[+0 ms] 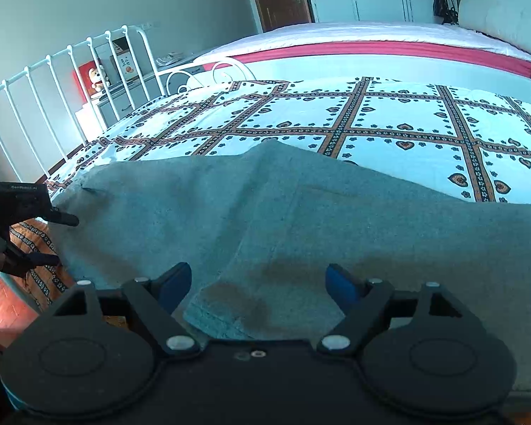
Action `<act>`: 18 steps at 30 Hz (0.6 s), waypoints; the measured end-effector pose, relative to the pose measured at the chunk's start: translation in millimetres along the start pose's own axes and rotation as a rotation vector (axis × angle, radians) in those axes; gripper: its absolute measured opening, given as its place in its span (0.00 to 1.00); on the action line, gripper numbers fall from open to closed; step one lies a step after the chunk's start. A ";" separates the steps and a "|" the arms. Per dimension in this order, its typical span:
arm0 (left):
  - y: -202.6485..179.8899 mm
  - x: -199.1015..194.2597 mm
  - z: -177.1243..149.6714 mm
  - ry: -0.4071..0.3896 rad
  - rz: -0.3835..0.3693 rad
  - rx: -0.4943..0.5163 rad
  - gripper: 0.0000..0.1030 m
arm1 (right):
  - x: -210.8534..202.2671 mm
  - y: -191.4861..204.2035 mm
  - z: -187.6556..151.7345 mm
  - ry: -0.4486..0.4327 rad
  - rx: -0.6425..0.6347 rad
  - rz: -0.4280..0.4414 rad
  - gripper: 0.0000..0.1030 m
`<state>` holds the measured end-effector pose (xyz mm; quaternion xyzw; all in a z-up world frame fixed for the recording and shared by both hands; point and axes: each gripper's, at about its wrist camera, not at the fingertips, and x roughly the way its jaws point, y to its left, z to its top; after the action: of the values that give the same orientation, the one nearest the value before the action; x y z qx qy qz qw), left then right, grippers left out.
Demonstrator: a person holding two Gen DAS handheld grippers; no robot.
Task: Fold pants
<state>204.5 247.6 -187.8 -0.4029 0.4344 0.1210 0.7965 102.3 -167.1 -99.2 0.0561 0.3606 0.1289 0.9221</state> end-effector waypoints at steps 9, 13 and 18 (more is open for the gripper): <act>-2.4 -3.0 -0.2 -0.008 -0.002 -0.031 0.71 | 0.2 -2.7 0.0 -0.002 -0.006 -0.017 0.63; -8.5 8.5 5.6 0.006 -0.013 -0.034 0.71 | 3.9 2.6 2.2 0.012 -0.019 -0.047 0.58; -15.1 6.5 0.3 -0.019 -0.053 -0.008 0.57 | 4.0 4.7 7.8 -0.004 -0.035 -0.095 0.51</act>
<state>216.7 237.0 -184.7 -0.4164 0.4154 0.1055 0.8018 109.4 -161.6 -95.2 0.0231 0.3589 0.0912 0.9286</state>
